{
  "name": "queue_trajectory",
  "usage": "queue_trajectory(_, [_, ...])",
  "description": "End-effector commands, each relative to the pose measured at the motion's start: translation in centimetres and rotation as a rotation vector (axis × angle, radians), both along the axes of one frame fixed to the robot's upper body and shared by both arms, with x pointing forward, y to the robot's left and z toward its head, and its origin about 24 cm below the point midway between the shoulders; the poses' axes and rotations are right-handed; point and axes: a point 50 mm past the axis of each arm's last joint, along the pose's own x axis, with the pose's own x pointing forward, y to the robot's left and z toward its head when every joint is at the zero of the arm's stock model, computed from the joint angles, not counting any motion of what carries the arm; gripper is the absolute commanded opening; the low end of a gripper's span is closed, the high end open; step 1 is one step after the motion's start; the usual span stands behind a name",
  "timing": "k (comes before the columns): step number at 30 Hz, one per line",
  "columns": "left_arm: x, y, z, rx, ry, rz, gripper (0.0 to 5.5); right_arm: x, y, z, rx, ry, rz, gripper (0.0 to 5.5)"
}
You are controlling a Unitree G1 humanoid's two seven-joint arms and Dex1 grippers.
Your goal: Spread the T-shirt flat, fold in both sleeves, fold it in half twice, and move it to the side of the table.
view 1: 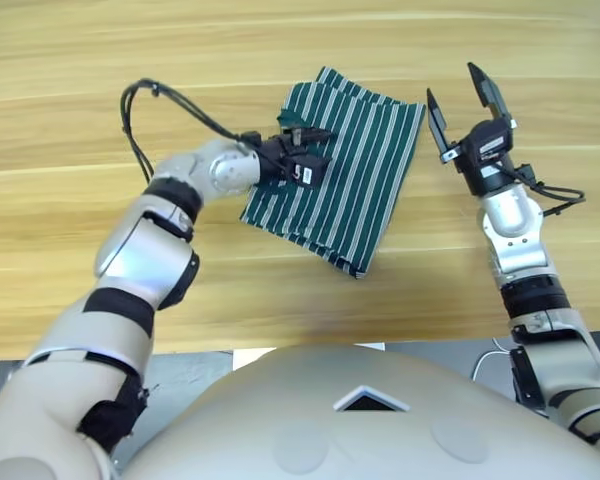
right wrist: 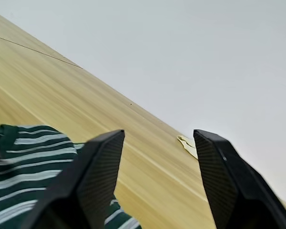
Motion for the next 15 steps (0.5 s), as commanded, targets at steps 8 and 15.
queue_trajectory(8, [-6.8, 9.3, -5.5, -0.036, 0.193, 0.227, 2.19, -2.1, 2.8, -3.2, -0.242, 0.091, 0.179, 2.67])
queue_trajectory(15, [-10.4, 2.9, -0.3, -0.517, 0.107, 0.218, 2.19, -4.3, 2.0, -3.1, -0.413, 0.09, 0.259, 2.67])
